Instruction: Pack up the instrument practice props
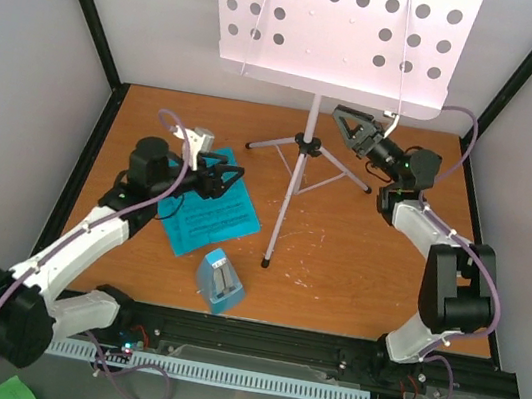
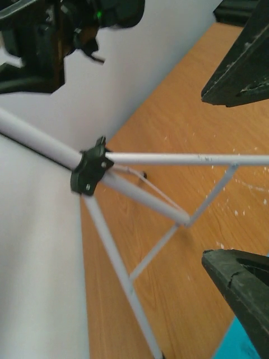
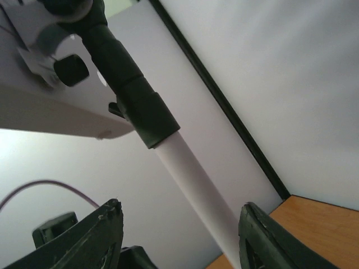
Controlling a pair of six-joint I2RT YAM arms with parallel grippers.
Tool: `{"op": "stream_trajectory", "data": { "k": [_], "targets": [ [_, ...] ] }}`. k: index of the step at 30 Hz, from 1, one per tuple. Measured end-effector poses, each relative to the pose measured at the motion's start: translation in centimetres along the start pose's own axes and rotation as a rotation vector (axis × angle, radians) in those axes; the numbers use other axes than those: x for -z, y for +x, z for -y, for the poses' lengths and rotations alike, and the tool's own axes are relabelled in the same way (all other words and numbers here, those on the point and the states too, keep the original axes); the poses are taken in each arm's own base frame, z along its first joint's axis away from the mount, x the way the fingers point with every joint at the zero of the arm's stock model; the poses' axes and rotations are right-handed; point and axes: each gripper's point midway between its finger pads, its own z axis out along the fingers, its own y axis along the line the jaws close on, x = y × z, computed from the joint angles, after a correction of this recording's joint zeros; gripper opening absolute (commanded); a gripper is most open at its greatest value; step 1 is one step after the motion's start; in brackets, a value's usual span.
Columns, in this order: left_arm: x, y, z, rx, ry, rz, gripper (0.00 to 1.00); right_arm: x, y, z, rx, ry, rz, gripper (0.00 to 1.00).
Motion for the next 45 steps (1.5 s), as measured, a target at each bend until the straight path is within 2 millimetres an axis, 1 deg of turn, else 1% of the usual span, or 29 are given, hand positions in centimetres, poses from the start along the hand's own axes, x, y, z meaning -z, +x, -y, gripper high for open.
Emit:
{"op": "stream_trajectory", "data": {
  "k": [4, 7, 10, 12, 19, 25, 28, 33, 39, 41, 45],
  "targets": [
    [-3.1, 0.9, 1.8, 0.054, 0.087, -0.048, 0.64, -1.3, -0.2, 0.5, 0.073, -0.030, -0.055, 0.53],
    [-5.5, 2.0, 2.9, 0.086, 0.135, -0.094, 0.62, -2.1, -0.5, 0.2, 0.133, -0.037, -0.088, 0.52],
    [-7.6, 3.1, 3.6, 0.106, 0.164, -0.139, 0.61, -3.1, -0.9, -0.2, 0.195, -0.044, -0.123, 0.51],
    [-8.6, 3.5, 3.7, 0.111, 0.171, -0.158, 0.61, -3.5, -0.9, -0.4, 0.221, -0.052, -0.143, 0.48],
    [-10.4, 3.3, 3.4, 0.124, 0.181, -0.163, 0.58, -4.9, -1.0, -1.3, 0.281, -0.125, -0.211, 0.47],
    [-12.1, 4.1, 3.2, 0.167, 0.213, -0.199, 0.57, -5.6, -0.7, -1.2, 0.280, -0.174, -0.252, 0.46],
    [-12.8, 4.4, 3.1, 0.176, 0.224, -0.215, 0.54, -6.0, -0.8, -1.1, 0.282, -0.182, -0.265, 0.42],
    [-14.1, 4.2, 3.1, 0.181, 0.246, -0.230, 0.54, -6.4, -1.0, -1.1, 0.297, -0.183, -0.288, 0.39],
    [-14.9, 5.1, 2.8, 0.194, 0.256, -0.257, 0.51, -6.9, -1.4, -1.5, 0.323, -0.185, -0.310, 0.33],
    [-15.3, 5.4, 2.6, 0.199, 0.258, -0.267, 0.48, -7.0, -1.4, -1.6, 0.331, -0.185, -0.319, 0.30],
    [-15.9, 6.3, 2.2, 0.212, 0.258, -0.290, 0.36, -7.0, -1.3, -1.5, 0.371, -0.188, -0.336, 0.23]
  ]
}}
